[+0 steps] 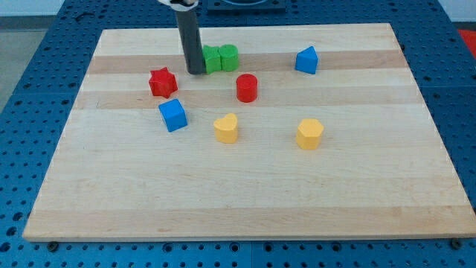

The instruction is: Move your arm a bit down

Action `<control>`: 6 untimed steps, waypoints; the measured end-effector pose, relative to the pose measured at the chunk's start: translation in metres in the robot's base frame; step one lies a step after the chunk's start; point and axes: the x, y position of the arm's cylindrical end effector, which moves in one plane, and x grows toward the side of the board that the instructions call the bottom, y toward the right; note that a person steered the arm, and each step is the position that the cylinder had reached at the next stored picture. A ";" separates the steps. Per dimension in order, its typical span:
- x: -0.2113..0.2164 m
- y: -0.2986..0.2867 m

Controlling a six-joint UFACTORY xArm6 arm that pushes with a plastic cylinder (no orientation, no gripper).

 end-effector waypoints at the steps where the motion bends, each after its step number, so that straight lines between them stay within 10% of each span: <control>1: 0.000 0.006; 6: 0.035 0.037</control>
